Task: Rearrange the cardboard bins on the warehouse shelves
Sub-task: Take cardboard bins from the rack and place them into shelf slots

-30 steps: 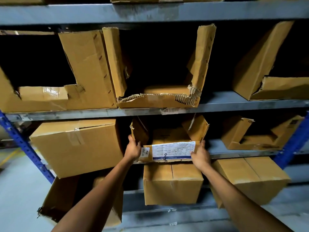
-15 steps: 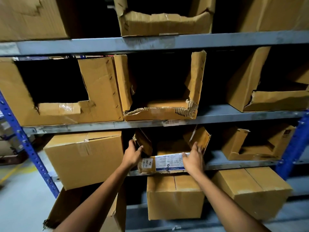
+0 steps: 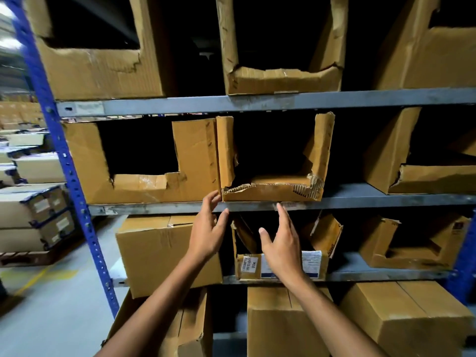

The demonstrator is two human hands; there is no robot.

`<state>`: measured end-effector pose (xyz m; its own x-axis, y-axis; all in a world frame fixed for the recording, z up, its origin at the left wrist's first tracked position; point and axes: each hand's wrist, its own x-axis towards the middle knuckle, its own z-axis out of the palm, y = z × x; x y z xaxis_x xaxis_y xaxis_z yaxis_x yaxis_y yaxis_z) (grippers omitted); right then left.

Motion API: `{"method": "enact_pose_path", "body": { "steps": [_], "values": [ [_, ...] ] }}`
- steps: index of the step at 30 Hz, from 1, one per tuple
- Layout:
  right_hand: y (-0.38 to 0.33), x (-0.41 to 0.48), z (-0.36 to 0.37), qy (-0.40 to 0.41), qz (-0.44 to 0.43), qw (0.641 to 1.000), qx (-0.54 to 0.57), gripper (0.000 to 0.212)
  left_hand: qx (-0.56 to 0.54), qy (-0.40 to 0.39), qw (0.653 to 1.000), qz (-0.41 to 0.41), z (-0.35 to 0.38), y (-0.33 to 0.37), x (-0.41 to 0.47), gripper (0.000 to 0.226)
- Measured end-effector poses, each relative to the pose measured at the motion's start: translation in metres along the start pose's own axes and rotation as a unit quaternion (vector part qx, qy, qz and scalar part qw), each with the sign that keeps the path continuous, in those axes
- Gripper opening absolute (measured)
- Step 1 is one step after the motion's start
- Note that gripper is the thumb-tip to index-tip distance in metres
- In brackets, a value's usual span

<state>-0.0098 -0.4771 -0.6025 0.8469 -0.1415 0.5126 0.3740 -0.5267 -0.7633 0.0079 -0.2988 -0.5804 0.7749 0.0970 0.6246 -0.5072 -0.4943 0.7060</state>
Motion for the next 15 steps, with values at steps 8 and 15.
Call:
{"method": "enact_pose_path", "body": {
  "steps": [8, 15],
  "values": [
    [-0.039, -0.036, -0.016, 0.002, -0.039, 0.998, 0.049, 0.069, 0.039, 0.091, 0.995, 0.015, -0.058, 0.036, -0.042, 0.046],
    [-0.034, -0.098, -0.02, -0.007, -0.021, 0.999, 0.028, 0.059, 0.06, 0.105, 0.992, -0.037, -0.091, 0.036, -0.096, 0.038]
  ]
}}
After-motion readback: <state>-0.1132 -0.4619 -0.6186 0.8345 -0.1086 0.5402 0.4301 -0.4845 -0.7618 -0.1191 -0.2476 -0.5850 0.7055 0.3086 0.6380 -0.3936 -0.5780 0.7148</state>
